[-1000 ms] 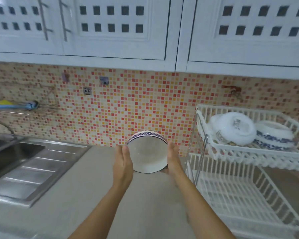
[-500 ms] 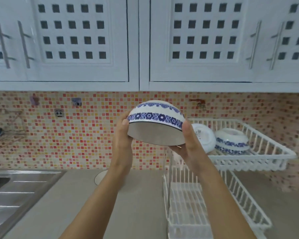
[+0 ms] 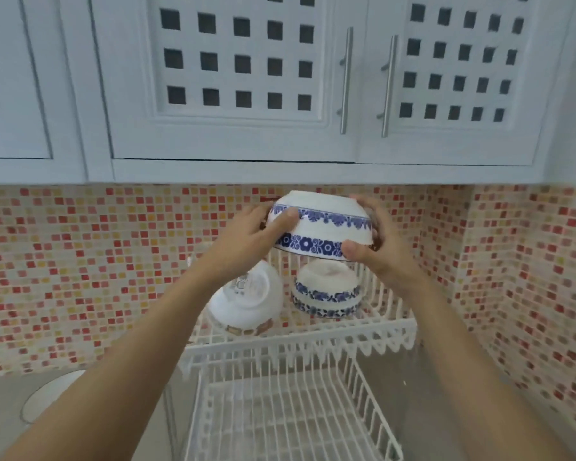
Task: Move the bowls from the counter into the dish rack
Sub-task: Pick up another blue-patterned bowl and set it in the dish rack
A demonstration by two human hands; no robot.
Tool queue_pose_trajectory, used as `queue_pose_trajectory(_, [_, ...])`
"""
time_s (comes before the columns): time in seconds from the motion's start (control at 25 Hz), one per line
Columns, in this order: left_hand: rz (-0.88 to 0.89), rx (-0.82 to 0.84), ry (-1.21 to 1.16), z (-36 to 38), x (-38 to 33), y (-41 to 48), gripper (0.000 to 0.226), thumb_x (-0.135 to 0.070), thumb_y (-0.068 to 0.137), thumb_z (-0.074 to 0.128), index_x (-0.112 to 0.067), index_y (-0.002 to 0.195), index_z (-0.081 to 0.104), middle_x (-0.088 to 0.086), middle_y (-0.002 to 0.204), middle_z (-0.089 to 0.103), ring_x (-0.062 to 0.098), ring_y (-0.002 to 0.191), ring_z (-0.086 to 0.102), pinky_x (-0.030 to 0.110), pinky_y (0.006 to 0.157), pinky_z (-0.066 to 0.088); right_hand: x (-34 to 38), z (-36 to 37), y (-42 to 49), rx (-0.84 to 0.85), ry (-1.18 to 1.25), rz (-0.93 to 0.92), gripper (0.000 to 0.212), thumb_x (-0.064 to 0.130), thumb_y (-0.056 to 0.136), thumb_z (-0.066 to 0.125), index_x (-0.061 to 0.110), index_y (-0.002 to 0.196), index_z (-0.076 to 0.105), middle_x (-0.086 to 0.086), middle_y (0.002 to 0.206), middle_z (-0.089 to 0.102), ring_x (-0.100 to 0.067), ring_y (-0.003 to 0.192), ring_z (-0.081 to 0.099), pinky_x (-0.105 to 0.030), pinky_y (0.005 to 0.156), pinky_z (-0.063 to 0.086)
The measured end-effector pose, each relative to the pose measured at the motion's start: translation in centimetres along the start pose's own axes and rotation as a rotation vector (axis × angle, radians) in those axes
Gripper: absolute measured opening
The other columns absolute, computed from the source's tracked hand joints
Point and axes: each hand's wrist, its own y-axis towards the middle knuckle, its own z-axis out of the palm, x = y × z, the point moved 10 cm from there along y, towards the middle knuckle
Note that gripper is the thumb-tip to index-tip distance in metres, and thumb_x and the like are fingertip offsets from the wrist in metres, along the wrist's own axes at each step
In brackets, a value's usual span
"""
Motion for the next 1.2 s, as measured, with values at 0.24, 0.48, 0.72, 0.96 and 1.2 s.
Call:
queue_pose_trajectory(0.24, [-0.177,0.237,0.089,8.7,3.0,5.8,0.119,-0.080,0.048,0.068,-0.037,0.147,0.019,-0.008,0.150,0.040,0.019,0.130,0.048,0.043,0.107,0.043,-7.3,-5.3,3.3,0.136,-0.286,0.043,0.089,0.049,0.043,0.090,0.053,0.117,0.040,0.000,0.135,0.045,-0.021,0.120,0.053,-0.041,0.091,0.055])
queue_pose_trajectory(0.48, [-0.360,0.314,-0.018,13.3,6.2,7.7,0.085,-0.049,0.054,0.086,-0.031,0.127,0.047,-0.009,0.124,0.061,0.016,0.112,0.059,0.040,0.098,0.050,-14.2,-4.8,4.8,0.413,-0.507,0.255,0.133,0.044,0.047,0.091,0.043,0.145,0.001,0.008,0.156,0.020,-0.017,0.137,0.033,-0.040,0.112,0.036])
queue_pose_trajectory(0.72, [-0.472,0.293,0.014,14.8,8.4,7.8,0.103,-0.039,0.055,0.088,-0.029,0.140,0.031,-0.005,0.135,0.051,0.020,0.120,0.050,0.043,0.105,0.044,-16.8,-3.5,5.4,0.539,-0.605,0.244,0.124,0.054,0.041,0.090,0.046,0.142,0.017,0.017,0.143,0.040,-0.011,0.128,0.045,-0.041,0.106,0.044])
queue_pose_trajectory(0.96, [-0.559,0.333,0.038,16.5,9.5,7.2,0.110,-0.026,0.067,0.084,-0.023,0.150,0.012,0.002,0.147,0.042,0.026,0.132,0.042,0.035,0.108,0.038,-18.2,-2.5,5.1,0.645,-0.654,0.266,0.110,0.047,0.045,0.091,0.043,0.136,0.031,0.023,0.131,0.050,-0.006,0.119,0.050,-0.031,0.103,0.044])
queue_pose_trajectory(1.2, [-0.612,0.345,0.014,17.3,9.9,6.9,0.103,-0.021,0.072,0.080,-0.019,0.150,0.014,0.004,0.147,0.040,0.027,0.133,0.040,0.030,0.101,0.038,-19.1,-2.6,5.1,0.698,-0.772,0.308,0.113,0.058,0.039,0.087,0.046,0.136,0.030,0.022,0.133,0.052,-0.010,0.119,0.053,-0.037,0.102,0.045])
